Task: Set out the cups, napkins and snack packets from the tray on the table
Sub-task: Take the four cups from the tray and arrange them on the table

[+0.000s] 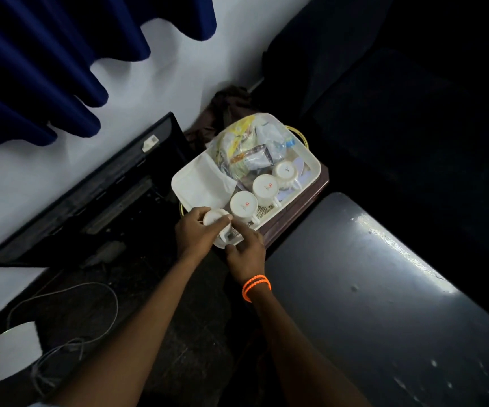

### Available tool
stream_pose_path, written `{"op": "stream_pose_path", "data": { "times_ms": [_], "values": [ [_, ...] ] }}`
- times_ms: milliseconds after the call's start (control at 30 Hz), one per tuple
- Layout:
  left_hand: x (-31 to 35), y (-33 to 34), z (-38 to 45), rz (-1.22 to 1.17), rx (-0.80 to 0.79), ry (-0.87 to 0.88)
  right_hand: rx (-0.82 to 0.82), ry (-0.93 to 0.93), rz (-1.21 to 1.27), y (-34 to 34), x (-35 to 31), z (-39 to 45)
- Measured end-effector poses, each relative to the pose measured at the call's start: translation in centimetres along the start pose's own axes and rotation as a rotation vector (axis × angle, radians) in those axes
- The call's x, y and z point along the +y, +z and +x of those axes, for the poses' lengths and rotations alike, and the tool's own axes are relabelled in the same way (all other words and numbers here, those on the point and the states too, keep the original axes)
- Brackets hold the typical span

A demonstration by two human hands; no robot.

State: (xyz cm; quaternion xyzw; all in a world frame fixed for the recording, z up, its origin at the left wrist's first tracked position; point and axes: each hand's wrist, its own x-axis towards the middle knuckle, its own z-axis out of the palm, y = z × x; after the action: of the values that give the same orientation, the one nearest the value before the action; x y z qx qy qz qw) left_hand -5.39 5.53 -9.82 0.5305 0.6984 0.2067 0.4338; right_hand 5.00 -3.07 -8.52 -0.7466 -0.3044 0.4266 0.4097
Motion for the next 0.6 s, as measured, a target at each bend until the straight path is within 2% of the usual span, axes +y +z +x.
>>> {"op": "stream_pose_path", "data": {
  "times_ms": [100,167,267,333,367,433,467,533,600],
  "values": [
    [0.3,-0.7,-1.3,-0.179,0.055,-0.006,0.040,-0.017,0.165,-1.1,-0.3,-0.3],
    [0.7,-0.6,-2.3,-0.357,0.037,-0.059,0.058,0.053,0.342,-1.7,-1.0,-0.3],
    [1.8,0.8,-4.1,-0.570,-0.091,-0.116,-0.022,0.229,0.594,-3.4,-1.3,-0.5],
    [3.1,2.9,-5.4,-0.639,-0.249,-0.146,-0.051,0.224,0.629,-5.8,-0.7,-0.9],
    [3.6,3.9,-5.9,-0.649,-0.331,-0.162,-0.030,0.205,0.617,-7.0,0.0,-1.0],
    [5.7,11.3,-10.1,-0.587,-0.593,-0.157,0.173,0.227,0.618,-15.2,4.3,-2.5],
    [5.9,11.2,-10.2,-0.547,-0.622,-0.150,0.196,0.240,0.624,-15.7,4.5,-2.5],
    [7.0,15.9,-14.1,-0.404,-0.822,-0.111,0.349,0.263,0.605,-21.0,9.6,-4.7],
    [6.4,16.1,-14.5,-0.315,-0.850,-0.108,0.331,0.241,0.527,-21.7,10.4,-5.3]
  ]
}}
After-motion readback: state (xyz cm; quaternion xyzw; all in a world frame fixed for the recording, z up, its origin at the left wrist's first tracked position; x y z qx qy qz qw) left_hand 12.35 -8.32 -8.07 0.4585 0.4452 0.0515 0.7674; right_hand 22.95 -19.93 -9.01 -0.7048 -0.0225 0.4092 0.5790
